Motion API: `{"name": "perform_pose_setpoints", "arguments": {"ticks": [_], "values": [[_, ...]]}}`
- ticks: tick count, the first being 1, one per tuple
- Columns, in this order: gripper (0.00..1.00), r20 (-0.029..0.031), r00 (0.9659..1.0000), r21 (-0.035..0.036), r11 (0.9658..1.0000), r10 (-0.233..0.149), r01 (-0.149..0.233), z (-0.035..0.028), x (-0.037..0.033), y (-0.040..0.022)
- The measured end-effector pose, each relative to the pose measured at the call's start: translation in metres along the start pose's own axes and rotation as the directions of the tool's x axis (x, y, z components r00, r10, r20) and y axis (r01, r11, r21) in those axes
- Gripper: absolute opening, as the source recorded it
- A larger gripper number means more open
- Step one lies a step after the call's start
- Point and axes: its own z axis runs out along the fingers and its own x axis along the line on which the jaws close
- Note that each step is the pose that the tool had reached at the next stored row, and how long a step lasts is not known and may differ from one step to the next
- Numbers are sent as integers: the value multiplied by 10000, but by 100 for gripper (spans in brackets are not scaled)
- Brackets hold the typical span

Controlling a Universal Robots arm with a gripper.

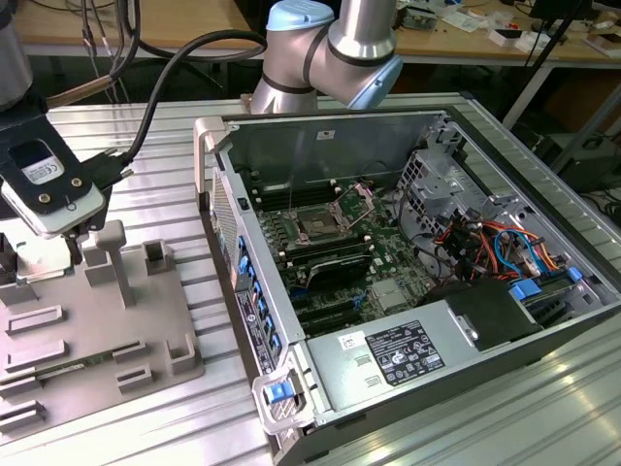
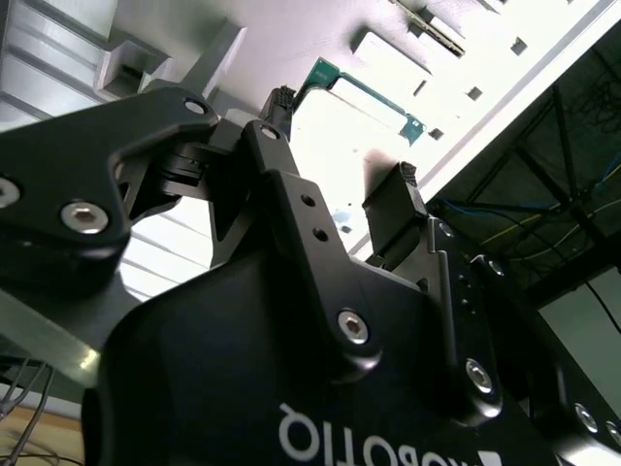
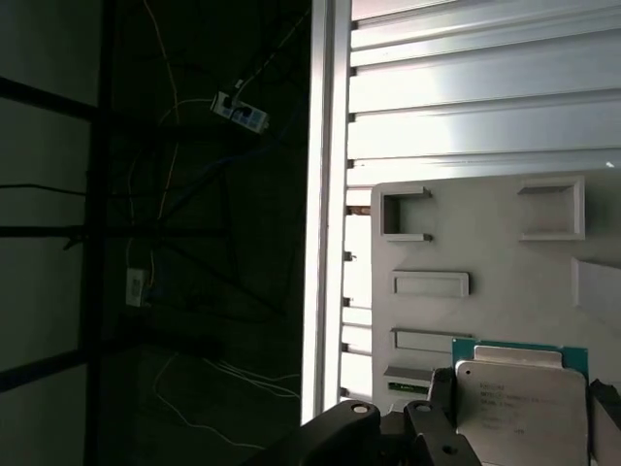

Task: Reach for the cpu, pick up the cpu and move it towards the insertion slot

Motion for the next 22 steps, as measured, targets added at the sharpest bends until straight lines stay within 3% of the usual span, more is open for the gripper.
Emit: {"name": "perform_pose_setpoints", "arguments": {"ticks": [22], "values": [[55,-4,10000,0,10000,0,0,-6,-199,-16]]}}
